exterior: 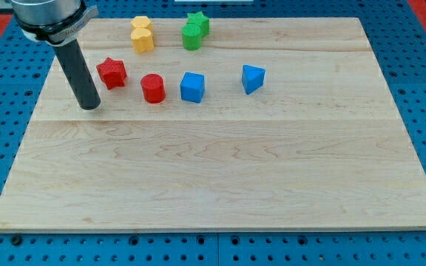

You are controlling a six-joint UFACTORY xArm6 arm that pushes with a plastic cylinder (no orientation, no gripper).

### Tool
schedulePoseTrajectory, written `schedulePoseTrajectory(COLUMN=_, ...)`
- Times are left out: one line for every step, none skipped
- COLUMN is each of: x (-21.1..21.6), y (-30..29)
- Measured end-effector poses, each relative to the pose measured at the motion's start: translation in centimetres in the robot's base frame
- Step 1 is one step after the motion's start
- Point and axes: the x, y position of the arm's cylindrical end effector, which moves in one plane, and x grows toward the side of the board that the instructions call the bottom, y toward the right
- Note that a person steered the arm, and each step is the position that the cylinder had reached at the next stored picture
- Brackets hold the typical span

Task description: Push the blue triangle towards blue cube

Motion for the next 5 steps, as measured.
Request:
schedulePoseTrajectory(x=0.3, y=-0.4)
schedulePoseTrajectory(x=4.6, y=-0.4)
schedulePoseTrajectory(x=5.7, y=5.9)
schedulePoseTrajectory(x=3.5, y=18.0)
schedulePoseTrajectory(x=-0.3, y=28.4)
